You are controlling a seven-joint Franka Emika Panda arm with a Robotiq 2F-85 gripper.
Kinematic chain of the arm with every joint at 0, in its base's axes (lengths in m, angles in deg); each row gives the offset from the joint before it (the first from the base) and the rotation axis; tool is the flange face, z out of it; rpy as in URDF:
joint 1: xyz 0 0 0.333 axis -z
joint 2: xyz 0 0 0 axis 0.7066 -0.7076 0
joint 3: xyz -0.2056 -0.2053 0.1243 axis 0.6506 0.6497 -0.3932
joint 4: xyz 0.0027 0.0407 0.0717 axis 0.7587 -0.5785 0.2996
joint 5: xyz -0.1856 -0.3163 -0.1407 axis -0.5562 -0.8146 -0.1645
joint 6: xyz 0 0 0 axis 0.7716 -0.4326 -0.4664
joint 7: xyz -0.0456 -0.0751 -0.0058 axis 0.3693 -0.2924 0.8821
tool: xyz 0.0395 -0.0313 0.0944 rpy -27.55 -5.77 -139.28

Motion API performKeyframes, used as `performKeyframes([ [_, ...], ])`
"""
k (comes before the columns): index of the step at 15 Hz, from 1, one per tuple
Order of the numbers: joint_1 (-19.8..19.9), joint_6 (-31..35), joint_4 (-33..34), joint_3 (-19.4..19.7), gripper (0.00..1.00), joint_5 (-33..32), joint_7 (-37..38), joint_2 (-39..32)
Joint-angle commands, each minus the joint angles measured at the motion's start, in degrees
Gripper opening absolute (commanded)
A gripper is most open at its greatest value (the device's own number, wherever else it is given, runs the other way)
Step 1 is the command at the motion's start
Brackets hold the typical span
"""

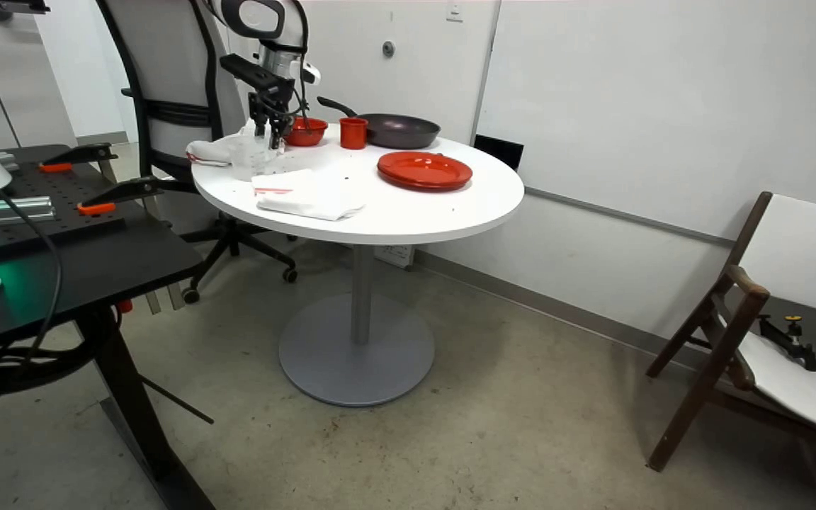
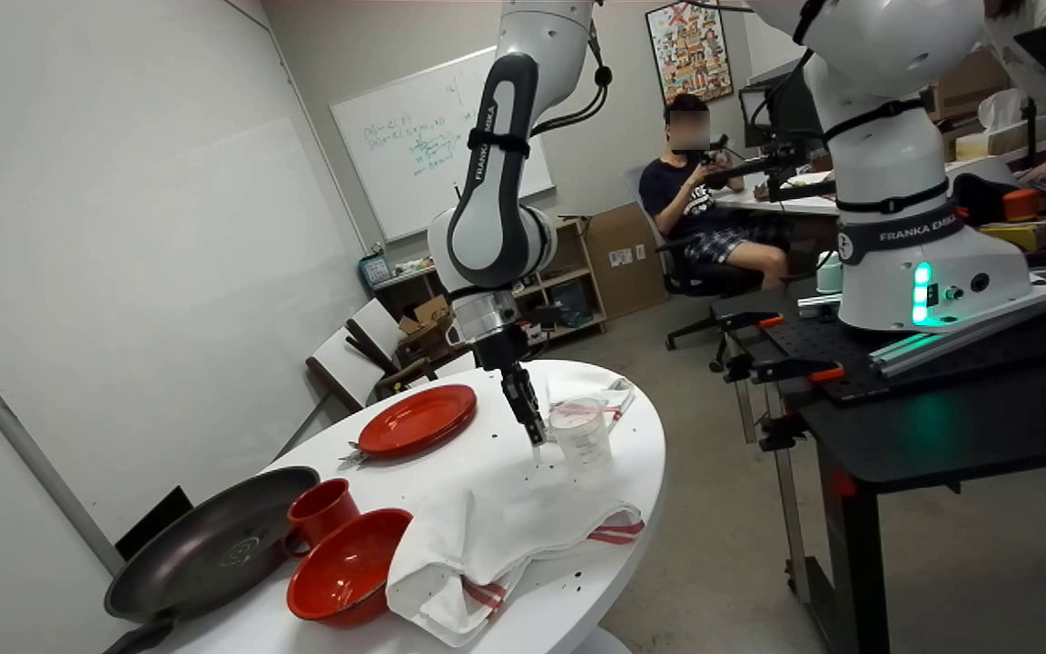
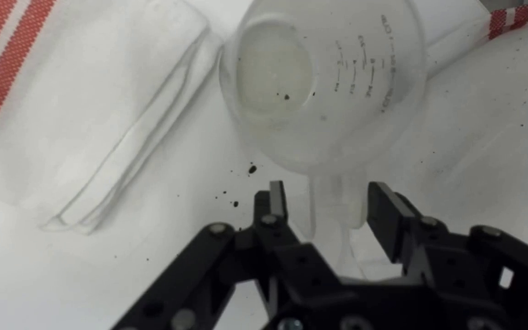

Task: Move the transparent jar closer to you

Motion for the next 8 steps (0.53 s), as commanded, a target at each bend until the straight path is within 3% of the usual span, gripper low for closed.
performKeyframes([
  [1,0.9,-0.3,0.1,-0.6,0.81,-0.1,0.8,0.7],
  [4,1.4,-0.7,-0.2,-0.7,0.99,0.1,0.7,1.9],
  [8,1.4,-1.5,-2.1,-0.7,1.00,0.1,1.0,7.0],
])
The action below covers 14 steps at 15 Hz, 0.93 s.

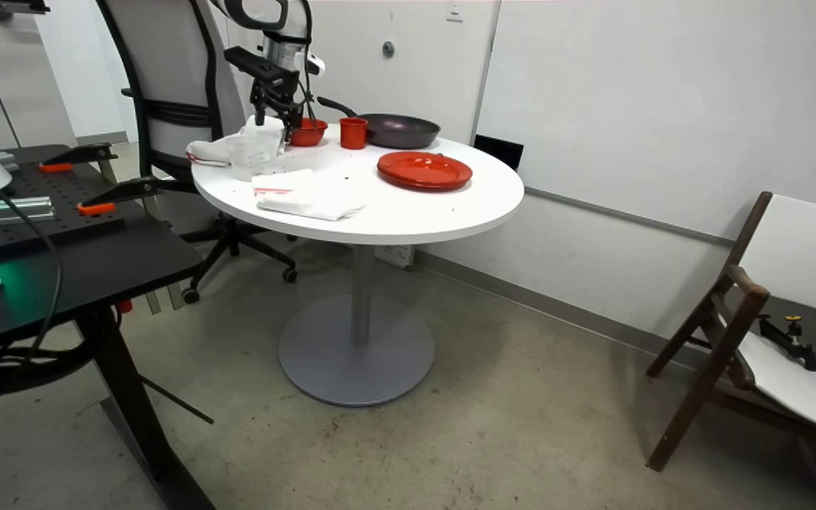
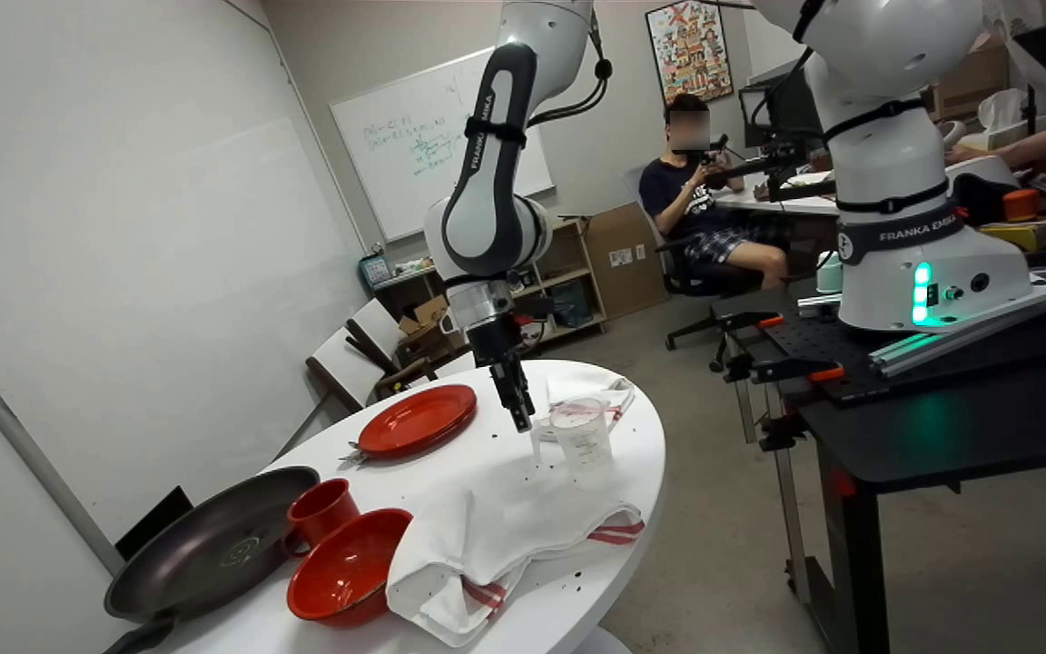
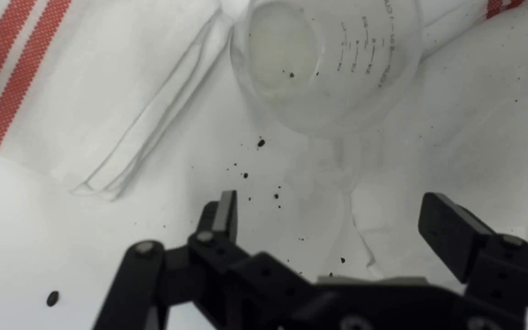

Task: Move the transparent jar closer to you

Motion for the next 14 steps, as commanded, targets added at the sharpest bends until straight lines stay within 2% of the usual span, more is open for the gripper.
performKeyframes([
  [1,0.4,-1.2,-2.9,-0.6,1.00,0.3,1.0,6.9],
  [7,0.0,-3.4,-8.1,-1.1,1.00,4.9,-1.1,22.4],
  [8,-1.2,-2.1,-3.8,0.3,1.00,3.1,-0.3,15.6],
  [10,-1.8,-2.7,-4.5,0.8,1.00,3.3,-0.2,18.0],
  [14,-1.5,-2.4,-4.4,0.8,1.00,3.3,-0.2,16.0],
])
